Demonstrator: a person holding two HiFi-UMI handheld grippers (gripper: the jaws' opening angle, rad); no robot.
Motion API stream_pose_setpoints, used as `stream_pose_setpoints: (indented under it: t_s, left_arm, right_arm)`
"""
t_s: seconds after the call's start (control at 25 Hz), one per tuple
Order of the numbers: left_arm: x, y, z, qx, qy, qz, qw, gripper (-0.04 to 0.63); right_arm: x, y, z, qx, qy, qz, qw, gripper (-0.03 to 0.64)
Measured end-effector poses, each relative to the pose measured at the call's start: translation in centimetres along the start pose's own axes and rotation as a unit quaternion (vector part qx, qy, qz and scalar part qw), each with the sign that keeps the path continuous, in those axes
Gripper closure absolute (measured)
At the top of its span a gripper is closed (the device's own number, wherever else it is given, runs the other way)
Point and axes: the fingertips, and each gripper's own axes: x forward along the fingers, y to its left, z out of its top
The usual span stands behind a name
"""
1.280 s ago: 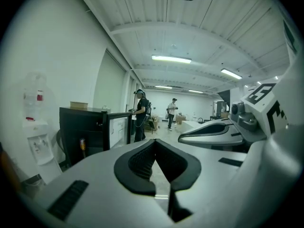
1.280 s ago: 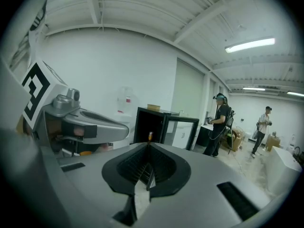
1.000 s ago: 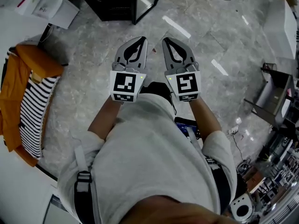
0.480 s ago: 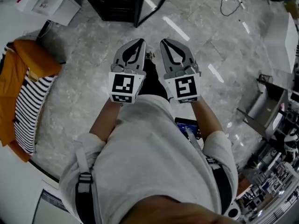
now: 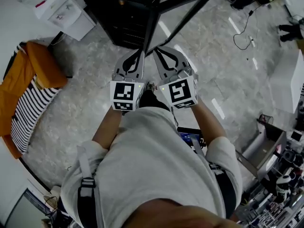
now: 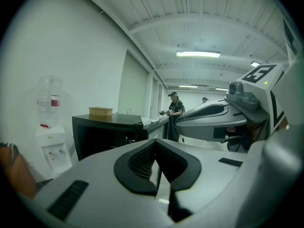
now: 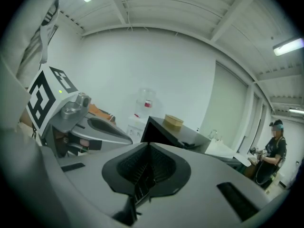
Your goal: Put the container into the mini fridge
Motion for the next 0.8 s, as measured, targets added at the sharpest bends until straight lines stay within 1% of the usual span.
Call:
stream_pose_setpoints:
  t_s: [0.12, 0.24, 0.44, 0.6, 0.8]
  left_arm:
    - [1.9, 1.0, 1.7, 0.007, -0.01, 0.035, 0.9993, 0.584]
    - [3.1, 2.8, 2.2, 0.002, -0.011, 0.073, 0.9973, 0.583]
    - [3.1, 5.9, 3.0, -0.002, -0.004, 0.127, 0.9919, 0.583]
    - [2.6, 9.2, 3.4, -0.005, -0.013, 0.153, 0.9881, 0.584]
    - [3.2, 12.9, 2.9, -0.021, -0.021, 0.166, 0.9856, 0.583]
  right_arm:
    - [1.8, -2.4, 1.6, -0.021, -0.023, 0.024, 0.999, 0.577]
    - [4.0, -3.8, 2.9, -0.033, -0.04, 0.056, 0.997, 0.577]
    - [6.7, -3.9, 5.4, -0.046, -0.052, 0.107, 0.992, 0.577]
    - [9.8, -3.5, 7.4, -0.049, -0.055, 0.119, 0.99, 0.577]
    - [12.8, -3.9, 9.2, -0.052, -0.049, 0.111, 0.991, 0.577]
